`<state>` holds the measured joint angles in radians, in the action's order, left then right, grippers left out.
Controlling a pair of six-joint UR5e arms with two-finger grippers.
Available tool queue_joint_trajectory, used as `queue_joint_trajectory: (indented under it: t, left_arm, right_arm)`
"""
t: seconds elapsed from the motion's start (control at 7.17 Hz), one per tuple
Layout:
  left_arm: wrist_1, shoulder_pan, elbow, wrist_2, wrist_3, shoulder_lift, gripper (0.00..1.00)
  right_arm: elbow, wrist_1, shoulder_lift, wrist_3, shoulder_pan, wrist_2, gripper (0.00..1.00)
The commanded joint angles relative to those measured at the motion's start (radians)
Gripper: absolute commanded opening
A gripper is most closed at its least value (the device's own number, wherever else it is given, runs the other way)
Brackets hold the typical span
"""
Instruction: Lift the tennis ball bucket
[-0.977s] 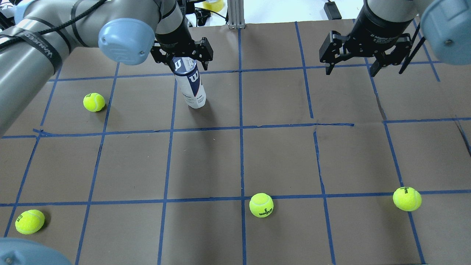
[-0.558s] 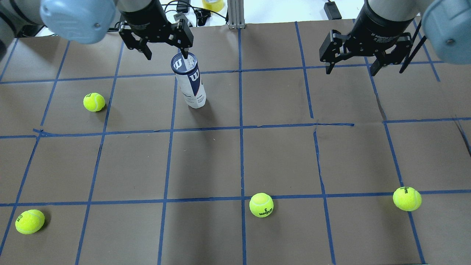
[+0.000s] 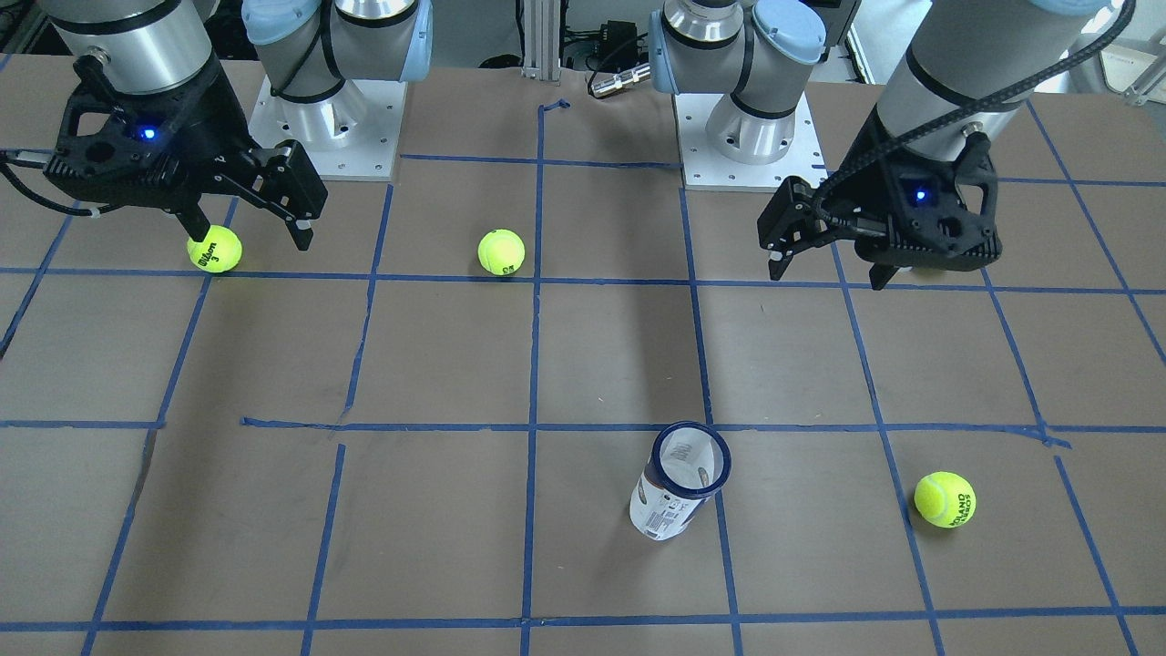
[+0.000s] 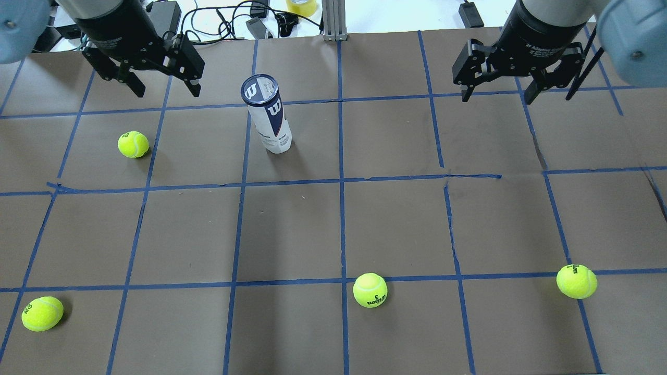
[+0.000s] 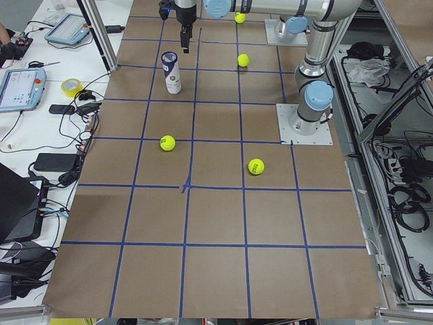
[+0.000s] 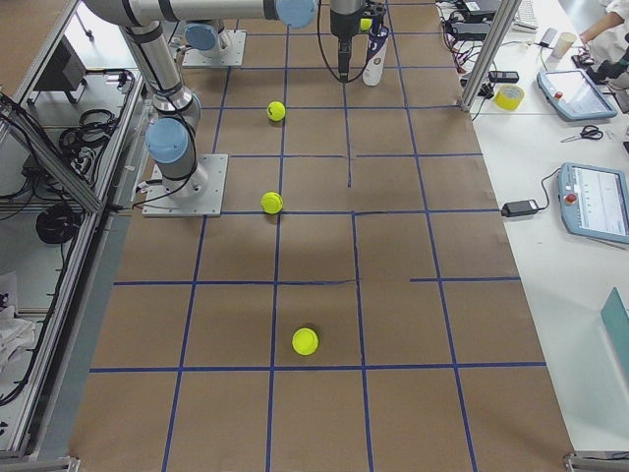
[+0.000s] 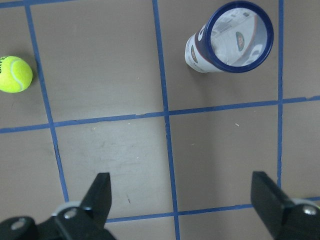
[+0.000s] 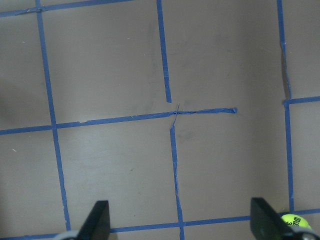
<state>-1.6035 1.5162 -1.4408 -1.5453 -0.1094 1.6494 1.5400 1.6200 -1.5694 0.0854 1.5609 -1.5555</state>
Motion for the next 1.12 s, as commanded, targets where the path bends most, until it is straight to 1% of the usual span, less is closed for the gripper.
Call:
queue_joint_trajectory:
  t: [0.0, 0.14, 0.42, 0.98]
  left_arm:
    - [-0.009, -0.022, -0.073, -0.001, -0.003, -0.077, 1.0]
    - [-0.007, -0.022, -0.098, 0.001, -0.001, -0.101, 1.0]
    - [0.007, -0.016, -0.127, 0.004, 0.014, -0.112, 1.0]
    - [0.005, -0.016, -0.128, 0.002, 0.016, -0.117, 1.0]
  right_arm:
    - [-0.001, 0.037, 0.012, -0.007, 0.001, 0.003, 1.0]
    - [-0.001, 0.035, 0.014, -0.007, 0.001, 0.005, 1.0]
    - [0.0, 0.034, 0.015, -0.009, 0.001, 0.005, 1.0]
    - [0.014, 0.035, 0.025, -0.006, 0.001, 0.005, 1.0]
